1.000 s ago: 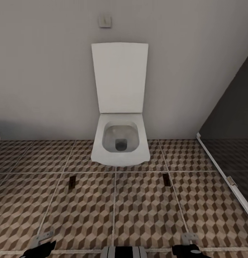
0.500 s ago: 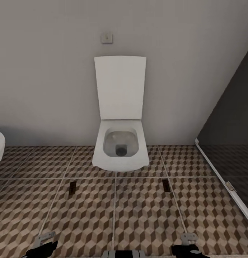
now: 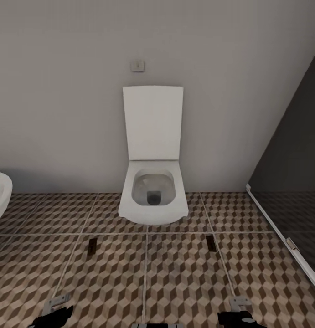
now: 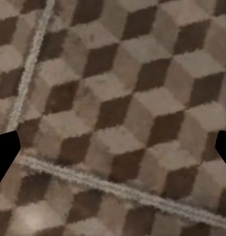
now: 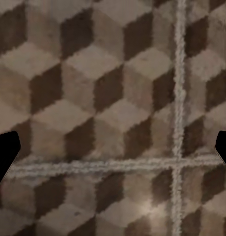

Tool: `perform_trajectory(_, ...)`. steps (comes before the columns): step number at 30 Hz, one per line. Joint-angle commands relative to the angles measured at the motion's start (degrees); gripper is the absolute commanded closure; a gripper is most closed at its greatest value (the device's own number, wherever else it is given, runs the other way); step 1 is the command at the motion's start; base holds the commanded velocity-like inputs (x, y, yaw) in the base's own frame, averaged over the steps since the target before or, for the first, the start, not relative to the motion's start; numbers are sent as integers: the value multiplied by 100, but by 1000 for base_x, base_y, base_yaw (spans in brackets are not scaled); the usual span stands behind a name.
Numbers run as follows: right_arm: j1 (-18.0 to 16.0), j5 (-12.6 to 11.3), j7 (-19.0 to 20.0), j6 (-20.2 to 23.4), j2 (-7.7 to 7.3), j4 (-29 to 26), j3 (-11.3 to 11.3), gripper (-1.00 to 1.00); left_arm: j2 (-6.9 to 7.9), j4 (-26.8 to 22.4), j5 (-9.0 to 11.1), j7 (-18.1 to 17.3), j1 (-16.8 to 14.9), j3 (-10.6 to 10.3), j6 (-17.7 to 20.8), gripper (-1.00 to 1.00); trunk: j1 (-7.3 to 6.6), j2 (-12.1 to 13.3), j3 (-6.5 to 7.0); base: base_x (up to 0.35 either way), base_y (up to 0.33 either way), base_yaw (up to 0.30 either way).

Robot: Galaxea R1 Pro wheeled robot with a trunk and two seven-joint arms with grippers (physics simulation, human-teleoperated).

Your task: Take the four mousetraps from the cabinet in the bathroom and place them on the bathroom floor. Make sure all four end up on the same floor surface, and ensure that at least two of them are either under or directly next to the same bathroom sink.

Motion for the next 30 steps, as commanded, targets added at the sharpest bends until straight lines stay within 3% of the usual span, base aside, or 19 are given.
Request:
perform_trajectory(1, -10, 60, -25, -43, -2, 28, -49, -100, 1, 9, 60, -27, -5, -47, -18, -100, -3, 0, 18, 0, 0, 0)
perform_trajectory(30, -10, 60, -25, -43, -3, 28, -48, -100, 38, 13, 64, -19, -5, -38, -44, -100, -78, 38, 661, 0, 0, 0)
